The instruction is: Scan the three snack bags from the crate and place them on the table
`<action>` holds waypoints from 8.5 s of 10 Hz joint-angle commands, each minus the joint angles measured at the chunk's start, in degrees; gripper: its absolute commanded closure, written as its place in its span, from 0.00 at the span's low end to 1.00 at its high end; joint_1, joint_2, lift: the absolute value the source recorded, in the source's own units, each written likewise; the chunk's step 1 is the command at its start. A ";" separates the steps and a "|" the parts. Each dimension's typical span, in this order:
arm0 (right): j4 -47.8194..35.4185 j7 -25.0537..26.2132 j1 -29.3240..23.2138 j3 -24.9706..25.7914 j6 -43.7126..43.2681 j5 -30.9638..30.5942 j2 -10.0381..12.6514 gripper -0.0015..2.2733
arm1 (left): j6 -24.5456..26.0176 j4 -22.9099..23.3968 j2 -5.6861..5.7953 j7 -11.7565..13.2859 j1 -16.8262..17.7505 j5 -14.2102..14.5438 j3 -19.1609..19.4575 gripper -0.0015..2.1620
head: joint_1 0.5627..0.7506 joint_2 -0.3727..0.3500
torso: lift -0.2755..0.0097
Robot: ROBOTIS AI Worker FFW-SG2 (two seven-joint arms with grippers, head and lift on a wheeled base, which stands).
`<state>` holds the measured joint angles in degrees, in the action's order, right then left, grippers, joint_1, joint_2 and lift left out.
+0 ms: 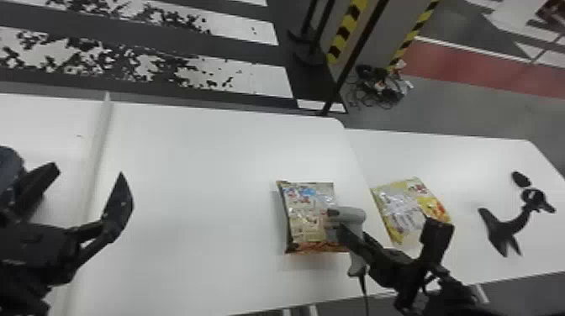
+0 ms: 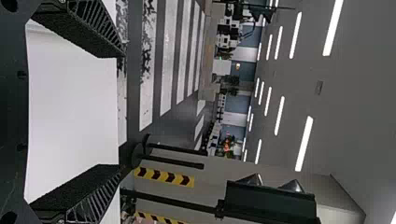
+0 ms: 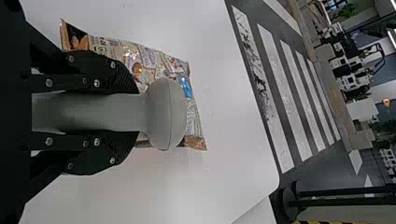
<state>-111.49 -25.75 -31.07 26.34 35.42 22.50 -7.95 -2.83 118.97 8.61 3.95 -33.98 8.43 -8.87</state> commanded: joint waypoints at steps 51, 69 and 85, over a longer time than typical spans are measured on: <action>23.52 -16.17 20.87 -4.10 12.70 -1.49 -8.57 0.76 | -1.78 -3.57 0.26 -0.79 1.99 -1.92 -1.15 0.01 | 0.70 0.11 | 0.75; 47.33 0.70 38.45 8.91 -13.31 13.98 -12.79 0.99 | -1.78 -5.68 0.26 -1.58 2.34 -1.22 -0.27 0.01 | 0.70 0.03 | 0.75; 24.57 22.06 21.40 0.73 -15.24 11.96 -10.24 0.04 | -2.30 -4.80 0.09 -1.58 3.49 -1.84 -2.47 0.01 | 0.70 0.03 | 0.75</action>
<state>-82.18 -3.71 -7.62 26.28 16.23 34.62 -19.29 -5.13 114.05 8.77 2.36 -30.51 6.65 -11.20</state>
